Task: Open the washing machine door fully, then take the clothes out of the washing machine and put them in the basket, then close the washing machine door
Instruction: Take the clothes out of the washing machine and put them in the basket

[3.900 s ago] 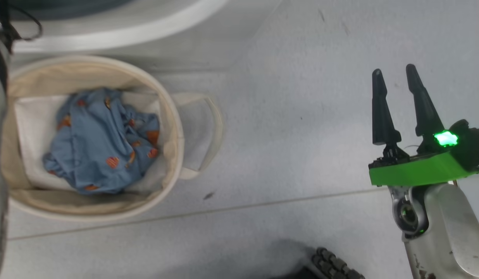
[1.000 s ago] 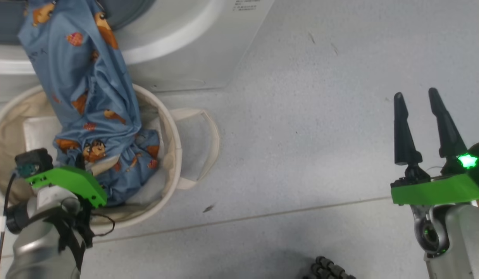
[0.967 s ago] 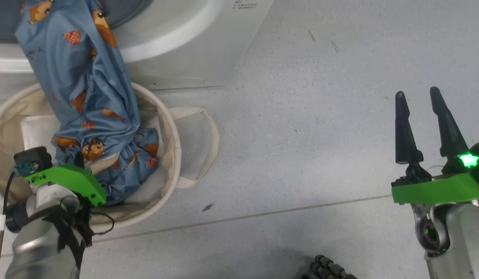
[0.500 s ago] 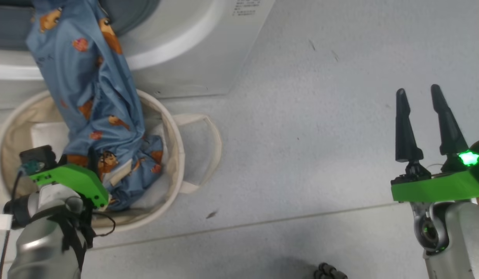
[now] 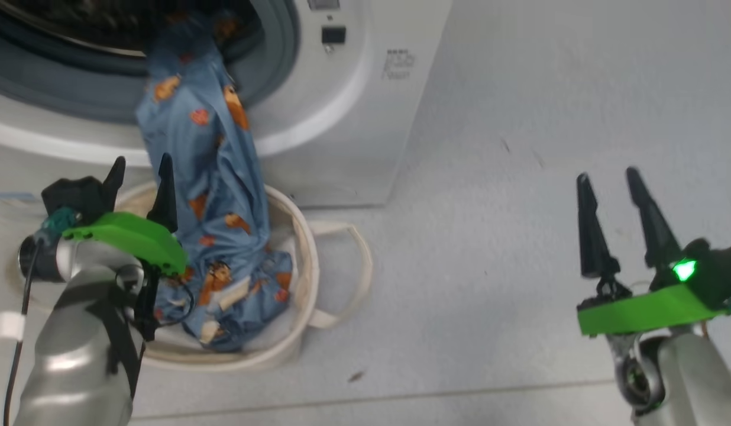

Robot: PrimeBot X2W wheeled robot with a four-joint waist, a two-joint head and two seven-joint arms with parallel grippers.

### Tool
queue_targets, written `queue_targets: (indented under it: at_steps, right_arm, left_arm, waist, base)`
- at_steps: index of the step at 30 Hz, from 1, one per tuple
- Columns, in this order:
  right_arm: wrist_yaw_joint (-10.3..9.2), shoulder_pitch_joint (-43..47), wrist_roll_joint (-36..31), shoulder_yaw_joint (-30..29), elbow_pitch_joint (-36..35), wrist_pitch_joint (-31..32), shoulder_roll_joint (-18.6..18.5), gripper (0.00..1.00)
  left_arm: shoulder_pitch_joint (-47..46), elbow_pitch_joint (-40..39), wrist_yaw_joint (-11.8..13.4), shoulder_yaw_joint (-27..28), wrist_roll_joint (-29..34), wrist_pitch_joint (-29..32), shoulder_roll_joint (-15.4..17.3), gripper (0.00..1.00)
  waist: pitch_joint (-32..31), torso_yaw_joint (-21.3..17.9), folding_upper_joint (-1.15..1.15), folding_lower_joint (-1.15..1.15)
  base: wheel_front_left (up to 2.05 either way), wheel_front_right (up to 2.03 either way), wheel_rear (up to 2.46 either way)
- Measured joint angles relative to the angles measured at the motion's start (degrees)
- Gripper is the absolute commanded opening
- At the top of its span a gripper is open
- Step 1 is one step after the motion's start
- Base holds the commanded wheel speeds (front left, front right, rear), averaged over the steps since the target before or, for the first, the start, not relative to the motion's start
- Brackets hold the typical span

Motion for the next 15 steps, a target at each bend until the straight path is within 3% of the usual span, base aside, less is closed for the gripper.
queue_targets:
  at_steps: [7, 15]
  right_arm:
    - [0.0, 3.5, -0.26, 0.69, 1.66, 0.01, 0.41, 1.0]
    - [0.0, 6.09, -0.57, 1.86, 2.66, 0.01, 1.2, 1.0]
  left_arm:
    - [10.81, -10.88, 0.11, 3.3, 2.63, -0.01, 0.43, 1.0]
    - [21.53, -21.6, 2.05, 7.24, 2.94, -0.01, 0.65, 1.0]
  waist:
    - [-6.68, 1.76, 0.0, 0.0]
    - [-12.36, 2.77, 0.0, 0.0]
  base:
    - [0.0, 0.0, 0.0]
    - [0.0, 0.0, 0.0]
